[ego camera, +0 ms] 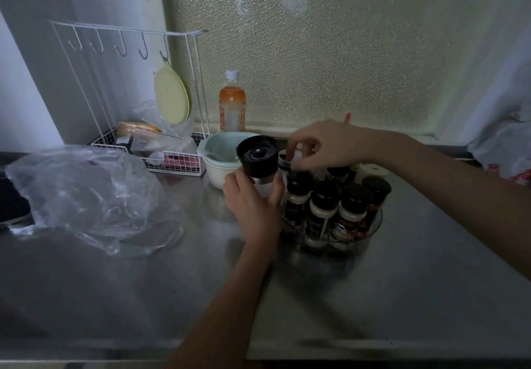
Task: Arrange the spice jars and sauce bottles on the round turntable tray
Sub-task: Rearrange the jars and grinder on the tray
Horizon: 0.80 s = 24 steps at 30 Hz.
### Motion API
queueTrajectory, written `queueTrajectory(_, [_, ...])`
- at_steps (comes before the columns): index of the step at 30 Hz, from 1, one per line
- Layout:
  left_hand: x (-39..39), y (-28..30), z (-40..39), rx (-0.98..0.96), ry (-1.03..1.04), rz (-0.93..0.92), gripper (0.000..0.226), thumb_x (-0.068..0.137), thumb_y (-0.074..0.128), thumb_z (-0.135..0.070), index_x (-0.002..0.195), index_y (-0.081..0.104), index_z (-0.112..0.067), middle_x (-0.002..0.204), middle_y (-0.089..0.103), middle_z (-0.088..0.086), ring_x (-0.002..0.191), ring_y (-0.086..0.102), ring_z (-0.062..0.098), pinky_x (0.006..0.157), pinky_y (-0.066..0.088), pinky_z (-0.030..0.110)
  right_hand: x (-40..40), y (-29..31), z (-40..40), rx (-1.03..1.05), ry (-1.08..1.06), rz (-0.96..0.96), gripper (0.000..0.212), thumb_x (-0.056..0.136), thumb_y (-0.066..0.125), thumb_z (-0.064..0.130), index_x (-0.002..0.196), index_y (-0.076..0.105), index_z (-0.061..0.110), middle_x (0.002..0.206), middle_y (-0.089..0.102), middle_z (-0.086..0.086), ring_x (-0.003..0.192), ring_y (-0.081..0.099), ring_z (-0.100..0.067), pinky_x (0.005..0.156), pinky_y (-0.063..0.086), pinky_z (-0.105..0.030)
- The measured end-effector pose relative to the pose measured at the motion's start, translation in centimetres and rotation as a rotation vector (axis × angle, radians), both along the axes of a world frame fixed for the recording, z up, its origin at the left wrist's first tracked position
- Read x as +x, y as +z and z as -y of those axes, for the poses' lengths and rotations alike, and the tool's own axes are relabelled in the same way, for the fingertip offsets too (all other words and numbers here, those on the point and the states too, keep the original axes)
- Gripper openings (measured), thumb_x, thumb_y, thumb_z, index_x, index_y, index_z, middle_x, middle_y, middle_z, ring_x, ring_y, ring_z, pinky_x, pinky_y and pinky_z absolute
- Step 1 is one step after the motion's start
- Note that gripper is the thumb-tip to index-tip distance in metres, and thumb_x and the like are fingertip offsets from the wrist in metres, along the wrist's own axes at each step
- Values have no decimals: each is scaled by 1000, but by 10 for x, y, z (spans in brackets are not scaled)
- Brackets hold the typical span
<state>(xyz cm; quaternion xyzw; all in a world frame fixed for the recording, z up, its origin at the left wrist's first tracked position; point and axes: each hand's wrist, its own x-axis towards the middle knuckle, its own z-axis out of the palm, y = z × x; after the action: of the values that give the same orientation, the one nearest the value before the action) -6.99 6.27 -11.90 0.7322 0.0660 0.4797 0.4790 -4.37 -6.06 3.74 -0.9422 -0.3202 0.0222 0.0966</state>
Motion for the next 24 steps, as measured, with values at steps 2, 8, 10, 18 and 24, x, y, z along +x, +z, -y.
queueTrajectory(2, [0,0,-1,6,-2,-3,50,78,57,-46,99,56,-1,93,53,15,87,44,22,74,37,34,-7,-4,-5,-113,-20,-19,27,79,65,50,93,63,27,71,57,13,58,59,-2,70,54,-33])
queueTrajectory(8, [-5,7,-5,-29,-75,71,47,78,58,-40,97,56,3,90,55,17,86,50,33,72,34,27,-7,-7,-13,-134,-106,-127,33,74,72,45,96,59,24,84,51,9,71,62,-12,53,58,-30])
queueTrajectory(10, [-7,11,-5,-36,-94,94,47,78,58,-40,100,56,2,92,55,12,88,51,32,73,38,29,-8,-10,-7,-79,-134,-63,33,72,74,39,97,59,22,86,47,10,74,62,-14,54,59,-32])
queueTrajectory(18, [-9,17,3,5,-270,146,38,76,63,-34,106,53,-12,96,47,-4,90,53,26,71,49,46,-4,-16,25,-118,-268,46,50,75,66,55,106,67,16,103,68,-6,89,65,-22,78,56,-38])
queueTrajectory(24, [-1,12,2,116,-296,51,40,78,68,-30,105,56,-3,97,48,-3,95,44,12,82,34,13,-27,-29,60,541,-352,235,17,90,59,30,98,66,18,80,65,3,72,62,-13,68,47,-30])
